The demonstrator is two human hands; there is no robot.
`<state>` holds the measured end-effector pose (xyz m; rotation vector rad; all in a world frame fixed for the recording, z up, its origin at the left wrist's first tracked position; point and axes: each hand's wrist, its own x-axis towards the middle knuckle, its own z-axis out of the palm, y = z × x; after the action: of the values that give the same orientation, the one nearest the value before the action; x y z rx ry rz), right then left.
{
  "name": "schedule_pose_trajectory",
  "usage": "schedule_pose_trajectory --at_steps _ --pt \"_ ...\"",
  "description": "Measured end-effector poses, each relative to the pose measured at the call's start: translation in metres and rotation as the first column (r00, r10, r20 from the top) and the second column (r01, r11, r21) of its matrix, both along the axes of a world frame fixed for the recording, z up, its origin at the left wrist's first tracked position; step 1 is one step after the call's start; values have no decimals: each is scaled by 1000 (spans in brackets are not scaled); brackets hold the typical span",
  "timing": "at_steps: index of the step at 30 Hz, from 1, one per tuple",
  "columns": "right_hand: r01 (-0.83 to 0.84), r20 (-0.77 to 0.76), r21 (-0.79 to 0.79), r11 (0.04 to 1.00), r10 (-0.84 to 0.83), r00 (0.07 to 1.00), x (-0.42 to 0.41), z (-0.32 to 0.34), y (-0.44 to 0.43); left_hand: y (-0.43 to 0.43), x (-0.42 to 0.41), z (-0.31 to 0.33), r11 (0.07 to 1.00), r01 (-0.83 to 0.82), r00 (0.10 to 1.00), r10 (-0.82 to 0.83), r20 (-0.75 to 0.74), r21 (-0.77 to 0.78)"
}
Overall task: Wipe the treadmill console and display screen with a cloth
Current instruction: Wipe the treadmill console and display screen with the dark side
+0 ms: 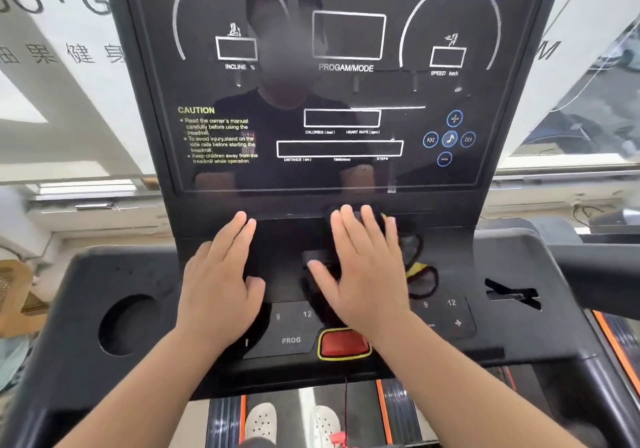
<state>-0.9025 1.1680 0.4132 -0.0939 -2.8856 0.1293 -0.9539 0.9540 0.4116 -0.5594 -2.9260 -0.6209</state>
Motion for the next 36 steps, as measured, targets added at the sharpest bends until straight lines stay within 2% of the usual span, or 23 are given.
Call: schedule_pose_trajectory --at_steps 4,9,12,15,19,23,28,30,31,33,36 --pt "-223 25 -12 975 223 974 -26 -2 -65 -12 -8 0 997 55 998 -55 -4 46" --pt "-273 31 8 962 273 962 -28 -8 -63 -22 -12 -2 995 99 995 -99 -4 23" --pt "-172 1 19 985 172 985 -14 -11 -28 -19 -10 -2 997 82 997 -82 11 10" --pt "46 18 40 998 -46 999 6 -17 17 -13 -7 -2 997 70 998 -70 0 25" --pt "293 68 -8 956 -291 954 19 -24 53 -10 -5 -3 997 59 998 -58 -16 41" --pt "294 25 -11 956 -293 956 -10 -19 33 -2 -3 -2 998 44 998 -42 -36 55" --pt "21 -41 84 996 -17 999 -32 -20 1 15 -4 9 998 43 991 -35 -125 55" --pt "-14 -72 85 996 20 997 -35 -21 2 24 -7 14 998 53 985 -47 -163 33" --pt "12 -86 75 997 -5 996 -35 -22 7 28 -9 16 998 59 982 -54 -181 19" --pt "160 -113 -7 987 -159 981 -35 -20 22 37 -14 22 998 60 974 -60 -217 -5" --pt "380 -139 -191 905 -408 902 -44 -10 56 47 -22 28 998 51 968 -56 -246 -28"
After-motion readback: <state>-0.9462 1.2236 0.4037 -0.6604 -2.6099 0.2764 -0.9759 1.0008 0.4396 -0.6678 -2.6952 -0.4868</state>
